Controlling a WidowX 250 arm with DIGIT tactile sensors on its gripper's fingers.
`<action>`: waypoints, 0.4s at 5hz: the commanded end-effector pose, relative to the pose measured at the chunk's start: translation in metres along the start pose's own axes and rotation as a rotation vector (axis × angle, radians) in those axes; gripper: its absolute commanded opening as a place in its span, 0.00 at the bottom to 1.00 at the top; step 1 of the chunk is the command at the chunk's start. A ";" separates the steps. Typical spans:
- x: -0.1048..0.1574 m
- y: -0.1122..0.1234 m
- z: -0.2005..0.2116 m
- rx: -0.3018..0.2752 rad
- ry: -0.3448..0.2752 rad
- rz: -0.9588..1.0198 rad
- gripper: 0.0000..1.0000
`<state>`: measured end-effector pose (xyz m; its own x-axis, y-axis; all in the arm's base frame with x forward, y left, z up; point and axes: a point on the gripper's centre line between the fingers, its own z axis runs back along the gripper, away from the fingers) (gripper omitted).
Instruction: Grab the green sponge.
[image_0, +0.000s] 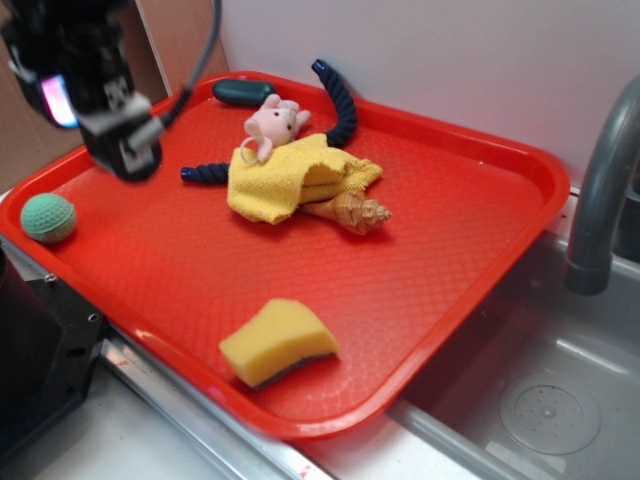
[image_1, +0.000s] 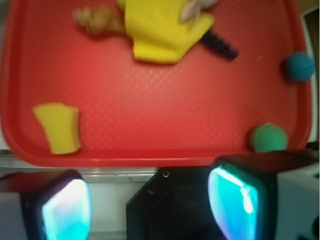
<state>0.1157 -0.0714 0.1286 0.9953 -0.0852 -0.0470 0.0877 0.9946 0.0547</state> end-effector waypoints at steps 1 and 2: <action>0.018 -0.035 -0.053 -0.035 -0.037 -0.120 1.00; 0.027 -0.054 -0.060 -0.065 -0.076 -0.194 1.00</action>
<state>0.1315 -0.1173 0.0579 0.9629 -0.2696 -0.0083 0.2697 0.9629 0.0040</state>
